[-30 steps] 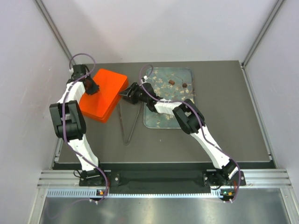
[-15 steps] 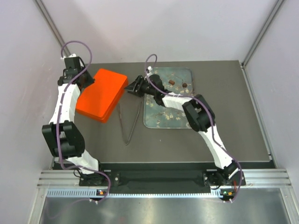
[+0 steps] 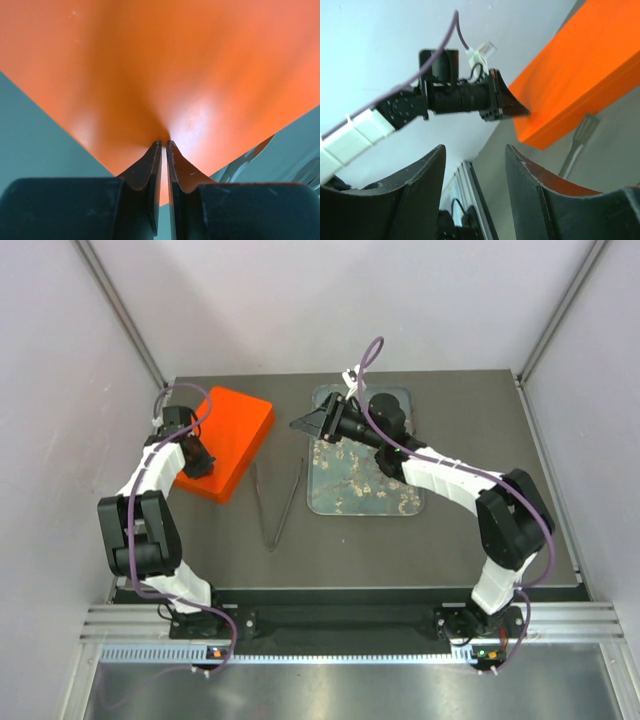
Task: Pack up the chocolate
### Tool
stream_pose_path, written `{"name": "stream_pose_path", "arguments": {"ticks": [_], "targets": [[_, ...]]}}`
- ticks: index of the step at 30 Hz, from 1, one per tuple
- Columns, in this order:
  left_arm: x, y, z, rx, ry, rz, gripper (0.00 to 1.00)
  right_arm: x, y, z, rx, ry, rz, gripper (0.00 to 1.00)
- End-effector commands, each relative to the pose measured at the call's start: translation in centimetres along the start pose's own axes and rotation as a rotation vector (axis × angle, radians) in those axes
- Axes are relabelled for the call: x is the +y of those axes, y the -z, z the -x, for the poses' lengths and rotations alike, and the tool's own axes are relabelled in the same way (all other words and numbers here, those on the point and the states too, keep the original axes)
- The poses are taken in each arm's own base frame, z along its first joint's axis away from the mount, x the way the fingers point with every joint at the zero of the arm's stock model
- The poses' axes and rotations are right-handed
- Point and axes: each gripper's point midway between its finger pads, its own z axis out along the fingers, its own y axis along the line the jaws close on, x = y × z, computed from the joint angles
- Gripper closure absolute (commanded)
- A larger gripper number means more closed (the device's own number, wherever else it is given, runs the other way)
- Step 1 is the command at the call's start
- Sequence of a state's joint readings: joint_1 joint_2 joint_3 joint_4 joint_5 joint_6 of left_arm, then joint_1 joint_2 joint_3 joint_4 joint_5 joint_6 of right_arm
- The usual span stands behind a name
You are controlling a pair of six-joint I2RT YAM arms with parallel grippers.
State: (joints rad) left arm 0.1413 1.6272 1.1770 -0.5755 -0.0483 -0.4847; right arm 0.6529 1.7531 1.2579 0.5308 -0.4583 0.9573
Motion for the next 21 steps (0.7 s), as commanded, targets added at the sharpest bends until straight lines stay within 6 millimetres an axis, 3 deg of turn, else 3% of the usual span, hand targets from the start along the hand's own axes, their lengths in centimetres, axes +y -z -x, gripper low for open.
{"name": "stream_pose_path", "arguments": {"ticks": [1, 4, 6, 9, 11, 14, 16, 17, 19, 20, 21], "targets": [[0.8, 0.6, 0.1, -0.018, 0.016, 0.036, 0.86, 0.3, 1.6, -0.3, 0.020, 0.054, 0.011, 0.49], [-0.3, 2.9, 1.7, -0.075, -0.003, -0.017, 0.86, 0.3, 2.5, -0.3, 0.027, 0.061, 0.012, 0.49], [-2.2, 4.3, 2.6, -0.103, -0.030, -0.117, 0.85, 0.8, 3.2, -0.2, 0.026, 0.078, 0.010, 0.49], [-4.1, 4.9, 3.4, -0.123, -0.061, -0.204, 0.84, 1.2, 3.9, -0.2, 0.037, 0.099, 0.004, 0.49], [-4.6, 4.9, 5.0, -0.156, -0.067, -0.206, 0.85, 1.2, 4.6, -0.3, 0.036, 0.107, -0.007, 0.49], [-5.2, 3.6, 7.1, -0.184, -0.079, -0.192, 0.85, 0.8, 5.8, -0.5, 0.038, 0.126, -0.032, 0.48], [-5.4, 1.6, 7.6, -0.177, -0.078, -0.172, 0.85, 1.0, 6.6, -0.7, 0.041, 0.139, -0.042, 0.48], [-5.9, 1.5, 9.2, -0.219, -0.073, -0.181, 0.85, 0.4, 7.0, -0.8, 0.042, 0.150, -0.061, 0.48], [-6.2, -0.4, 10.0, -0.230, -0.073, -0.175, 0.85, 0.2, 7.8, -0.9, 0.032, 0.174, -0.079, 0.48], [-6.4, -0.7, 11.7, -0.288, -0.067, -0.164, 0.85, 0.1, 8.0, -0.8, 0.026, 0.180, -0.086, 0.47], [-6.0, -2.1, 12.2, -0.290, -0.059, -0.144, 0.85, 0.0, 8.1, -0.9, 0.025, 0.183, -0.092, 0.47]]}}
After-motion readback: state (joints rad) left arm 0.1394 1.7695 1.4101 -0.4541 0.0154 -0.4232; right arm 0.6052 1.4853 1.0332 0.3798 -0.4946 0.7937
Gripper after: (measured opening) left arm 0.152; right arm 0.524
